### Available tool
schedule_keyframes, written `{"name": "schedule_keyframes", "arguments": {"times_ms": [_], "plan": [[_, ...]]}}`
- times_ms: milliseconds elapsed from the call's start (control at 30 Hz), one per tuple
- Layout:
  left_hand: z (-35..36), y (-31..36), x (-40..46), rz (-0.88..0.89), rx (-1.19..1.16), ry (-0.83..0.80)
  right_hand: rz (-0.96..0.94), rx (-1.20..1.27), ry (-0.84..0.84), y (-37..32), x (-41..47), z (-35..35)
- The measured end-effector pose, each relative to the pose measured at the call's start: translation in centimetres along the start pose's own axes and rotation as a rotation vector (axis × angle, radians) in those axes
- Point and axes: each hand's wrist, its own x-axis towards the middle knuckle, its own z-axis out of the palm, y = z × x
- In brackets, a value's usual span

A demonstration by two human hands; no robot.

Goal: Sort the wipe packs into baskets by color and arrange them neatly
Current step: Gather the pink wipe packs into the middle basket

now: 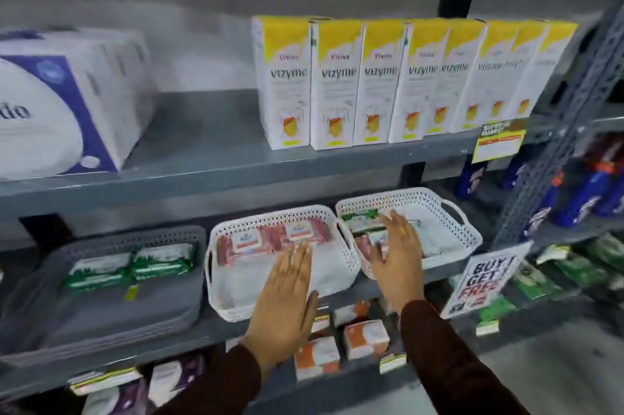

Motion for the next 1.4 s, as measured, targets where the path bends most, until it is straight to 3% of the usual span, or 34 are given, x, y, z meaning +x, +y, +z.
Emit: {"name": "schedule_keyframes", "arguments": {"times_ms": [133,267,400,567,767,900,1000,1133,1267,1333,1400], "plan": [[4.7,1.2,1.3,-0.064,0.05,-0.197,0.154,0.061,-0.418,6.4,4.6,-0.3],[8.1,1.7,1.8,-0.139,0.122,-0.301,0.126,-0.086,-0.762,8.6,9.1,-0.1],[9.3,2.5,1.4,-0.174,0.138,-0.296,0.189,-0.051,-1.028,11.0,11.6,0.9],[8.4,1.6,0.2,-0.221,0.159,-0.285,0.106,-0.214,-0.963,11.6,12.5,1.6],[6.9,-1.4,-2.2,-0.28,0.135,-0.234,0.104,0.086,-0.486,7.2,11.9,-0.7],[6.6,-2.1,-2.8,-0.29,0.123,-0.248,0.056,0.293,-0.559,1.4,9.5,3.6],[6.6,-2.1,-3.0,-0.285,0.113,-0.239,-0.055,0.159,-0.597,-1.2,6.8,8.8],[6.9,-1.8,-3.2,-0.255,0.142,-0.208,-0.033,-0.129,-0.749,-1.1,4.2,13.4],[7.1,-1.7,-2.7,-0.218,0.206,-0.165,0.003,-0.082,-0.802,-0.6,4.8,13.8],[7.5,-1.3,-2.0,-0.181,0.197,-0.168,0.039,0.017,-0.751,0.1,5.4,12.8],[8.0,-0.7,-1.1,-0.161,0.186,-0.188,0.084,0.067,-0.571,1.8,6.2,11.4]]}}
